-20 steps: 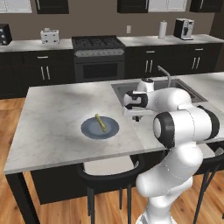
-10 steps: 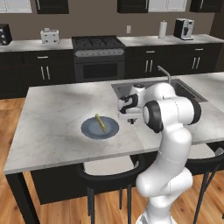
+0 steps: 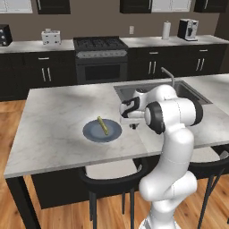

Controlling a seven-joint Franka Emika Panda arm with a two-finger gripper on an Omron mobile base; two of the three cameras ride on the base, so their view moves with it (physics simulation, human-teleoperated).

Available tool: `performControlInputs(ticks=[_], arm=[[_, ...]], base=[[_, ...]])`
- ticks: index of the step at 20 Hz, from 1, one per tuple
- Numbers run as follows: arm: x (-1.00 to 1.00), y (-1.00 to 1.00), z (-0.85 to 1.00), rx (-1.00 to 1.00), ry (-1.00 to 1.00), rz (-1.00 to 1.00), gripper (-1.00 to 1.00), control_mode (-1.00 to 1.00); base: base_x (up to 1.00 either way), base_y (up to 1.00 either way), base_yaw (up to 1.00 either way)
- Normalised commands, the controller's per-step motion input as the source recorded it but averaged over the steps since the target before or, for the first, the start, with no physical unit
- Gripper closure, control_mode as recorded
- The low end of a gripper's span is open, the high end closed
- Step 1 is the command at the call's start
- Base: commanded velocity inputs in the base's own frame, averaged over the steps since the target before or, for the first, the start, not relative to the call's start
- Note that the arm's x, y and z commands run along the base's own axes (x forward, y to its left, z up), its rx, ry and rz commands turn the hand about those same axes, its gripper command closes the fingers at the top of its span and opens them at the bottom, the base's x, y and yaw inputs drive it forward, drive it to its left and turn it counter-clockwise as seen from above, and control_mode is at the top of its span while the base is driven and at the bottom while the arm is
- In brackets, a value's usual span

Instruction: Retrieve the butter from the fridge and place it on a plate on the dining table. Then retrieve the butter knife by the fridge and place it near the plate.

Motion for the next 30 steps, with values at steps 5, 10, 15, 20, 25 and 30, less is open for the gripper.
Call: performControlInputs(ticks=[5,10,15,20,25,30], arm=[[-0.02,0.07,-0.21,0.02,0.02,-0.02,1.0,-1.0],[0.03,0.29,-0.21,0.0,0.04,-0.05,1.0,-1.0],[0.26,0.01,-0.02,0.0,0.01,0.0,1.0,-1.0],[0.07,0.0,-0.12,0.0,0.0,0.0,1.0,-1.0],[0.0,0.0,-0.23,0.0,0.0,0.0,1.0,-1.0],[0.0,0.0,-0.12,0.0,0.0,0.0,1.0,-1.0]], base=[[0.0,0.0,0.0],[0.0,0.0,0.0],[0.0,0.0,0.0],[0.0,0.0,0.0],[0.0,0.0,0.0],[0.0,0.0,0.0]])
